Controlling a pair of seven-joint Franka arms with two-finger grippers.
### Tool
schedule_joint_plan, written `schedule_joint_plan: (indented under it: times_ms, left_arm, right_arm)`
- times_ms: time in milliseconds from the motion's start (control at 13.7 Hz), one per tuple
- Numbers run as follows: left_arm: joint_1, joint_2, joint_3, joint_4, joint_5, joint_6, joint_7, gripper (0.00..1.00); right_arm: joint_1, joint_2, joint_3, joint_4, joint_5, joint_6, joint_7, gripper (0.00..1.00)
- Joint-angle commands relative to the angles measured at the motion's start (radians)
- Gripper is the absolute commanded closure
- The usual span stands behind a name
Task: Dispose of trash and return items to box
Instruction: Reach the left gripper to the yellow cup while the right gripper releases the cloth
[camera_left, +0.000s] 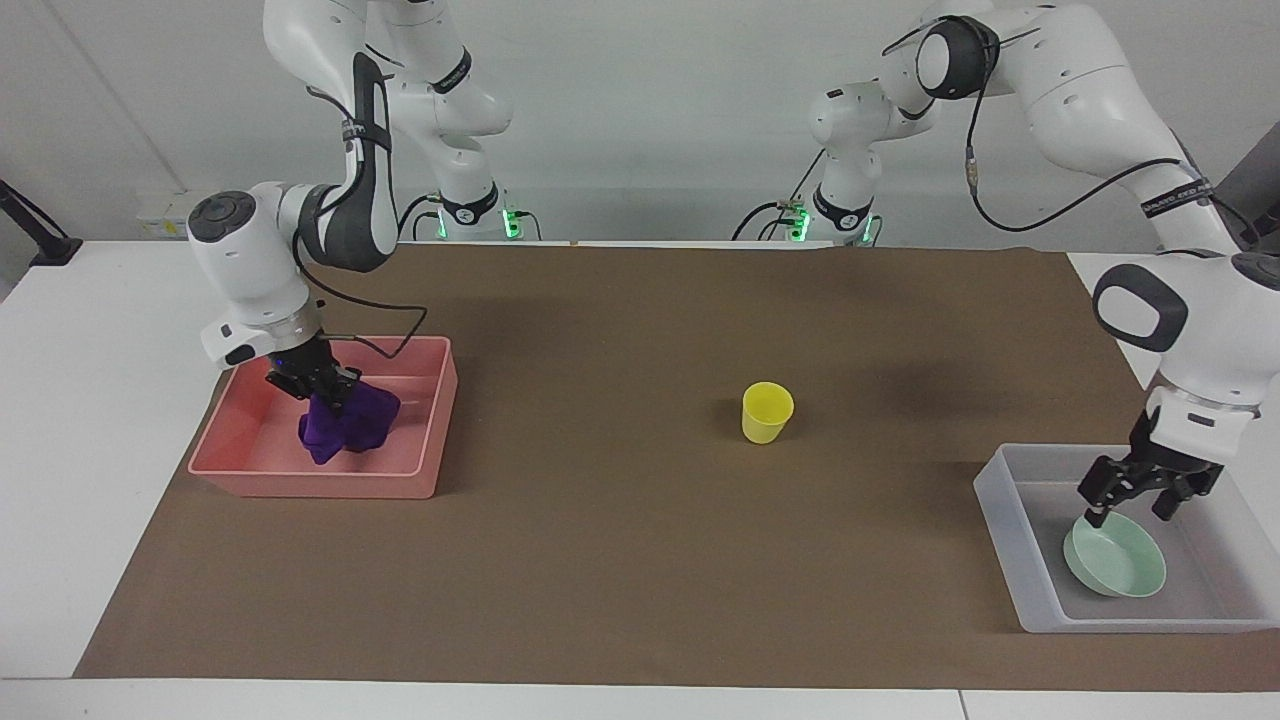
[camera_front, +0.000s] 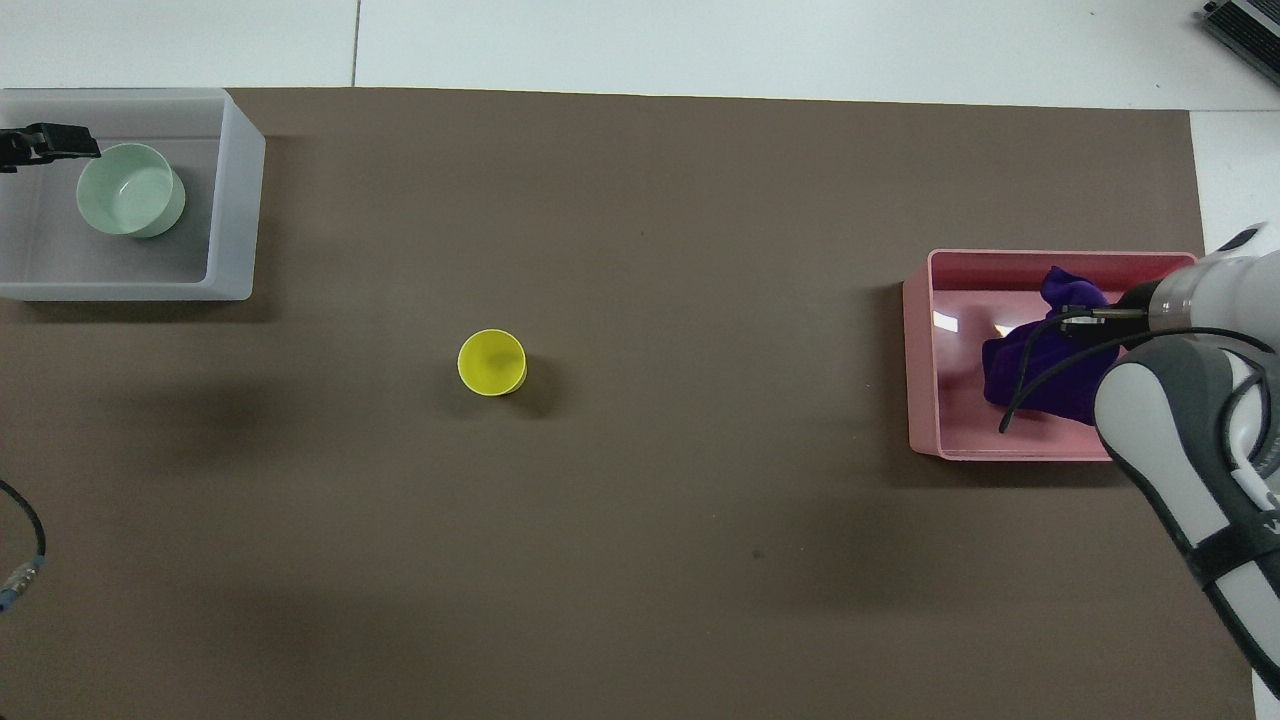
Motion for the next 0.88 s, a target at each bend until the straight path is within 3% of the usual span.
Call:
schedule_joint_plan:
  times_ms: [0, 220, 293, 512, 585, 805]
  left_arm:
    - [-0.068, -0.076, 0.016, -0.082, 0.000, -0.088, 0.017, 0.00]
    - [-0.155, -0.101, 0.016, -0.084, 0.000, -0.212, 0.011, 0.00]
    - [-0.189, -0.102, 0.016, -0.085, 0.000, -0.237, 0.008, 0.00]
    - [-0.266, -0.130, 0.016, -0.147, 0.000, -0.242, -0.024, 0.00]
    - [-0.295, -0.134, 0.016, -0.164, 0.000, -0.235, -0.061, 0.00]
    - [-0.379, -0.157, 0.014, -0.217, 0.000, -0.243, -0.083, 0.00]
  right_arm:
    - [-0.018, 0.010, 0.014, -0.029, 0.013, 0.043, -0.009, 0.92]
    - [-0.016, 0.017, 0.014, -0.047, 0.013, 0.067, -0.008, 0.60]
    - [-0.016, 0.017, 0.014, -0.046, 0.013, 0.065, -0.009, 0.45]
    - [-0.003, -0.006, 0.015, -0.035, 0.013, 0.053, -0.008, 0.08]
    - [0.002, -0.028, 0.020, -0.026, 0.013, 0.047, -0.003, 0.00]
    - [0.043, -0.062, 0.024, 0.023, 0.012, -0.042, 0.050, 0.00]
